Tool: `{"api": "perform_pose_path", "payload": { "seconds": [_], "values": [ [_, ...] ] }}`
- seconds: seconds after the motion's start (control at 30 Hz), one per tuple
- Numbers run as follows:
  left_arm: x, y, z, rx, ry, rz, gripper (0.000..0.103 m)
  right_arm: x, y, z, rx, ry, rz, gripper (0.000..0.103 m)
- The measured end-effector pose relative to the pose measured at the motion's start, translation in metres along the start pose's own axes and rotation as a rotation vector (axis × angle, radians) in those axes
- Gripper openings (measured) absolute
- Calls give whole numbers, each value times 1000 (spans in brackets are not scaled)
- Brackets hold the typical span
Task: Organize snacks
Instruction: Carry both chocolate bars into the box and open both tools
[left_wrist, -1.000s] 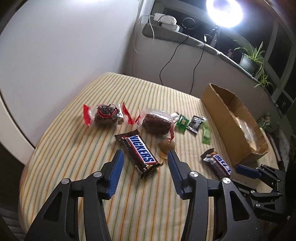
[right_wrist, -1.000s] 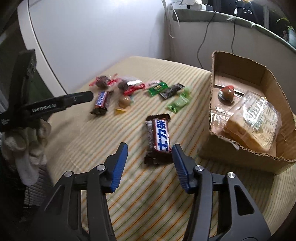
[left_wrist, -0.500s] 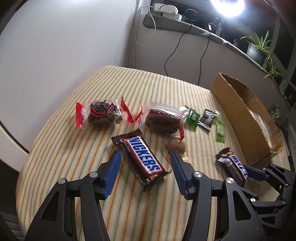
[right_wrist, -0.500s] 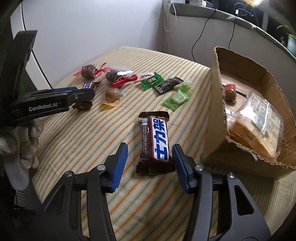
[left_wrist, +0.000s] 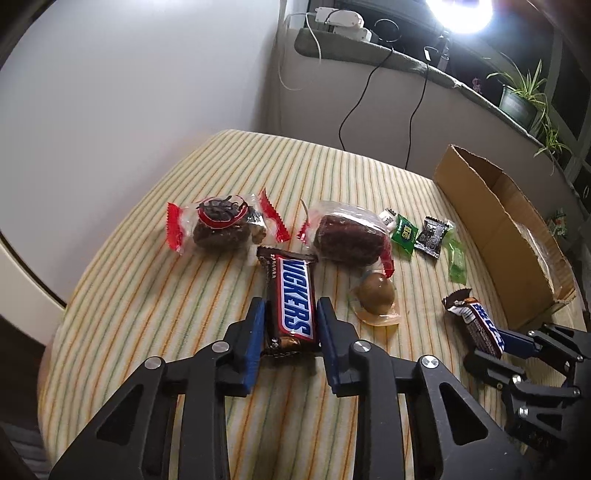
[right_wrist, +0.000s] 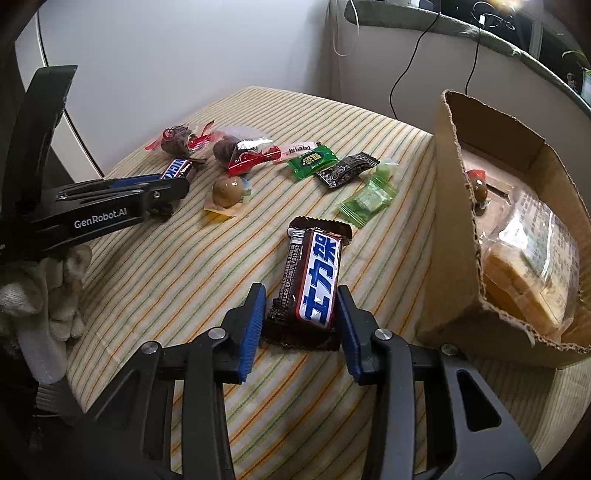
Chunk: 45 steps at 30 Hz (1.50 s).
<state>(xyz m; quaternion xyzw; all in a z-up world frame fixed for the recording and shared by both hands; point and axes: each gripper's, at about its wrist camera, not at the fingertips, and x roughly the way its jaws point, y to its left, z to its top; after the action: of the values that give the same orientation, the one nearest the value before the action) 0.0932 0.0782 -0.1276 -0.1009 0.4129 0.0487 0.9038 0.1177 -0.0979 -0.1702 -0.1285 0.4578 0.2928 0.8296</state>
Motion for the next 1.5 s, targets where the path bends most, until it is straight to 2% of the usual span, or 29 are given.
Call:
{"api": "perform_pose_path", "payload": {
  "seconds": [0.23, 0.47, 0.9, 1.5],
  "values": [
    [-9, 11, -2, -37, -17, -19, 26, -2, 0, 2, 16, -6, 23, 31],
    [-28, 15, 0, -67, -48, -65, 26, -14, 1, 1, 21, -30, 53, 30],
    [-42, -20, 16, -17, -93, -135, 26, -50, -6, 6, 22, -109, 70, 30],
    [-37, -85, 50, 69, -120, -217, 26, -92, -88, 30, 100, -212, -35, 30]
  ]
}}
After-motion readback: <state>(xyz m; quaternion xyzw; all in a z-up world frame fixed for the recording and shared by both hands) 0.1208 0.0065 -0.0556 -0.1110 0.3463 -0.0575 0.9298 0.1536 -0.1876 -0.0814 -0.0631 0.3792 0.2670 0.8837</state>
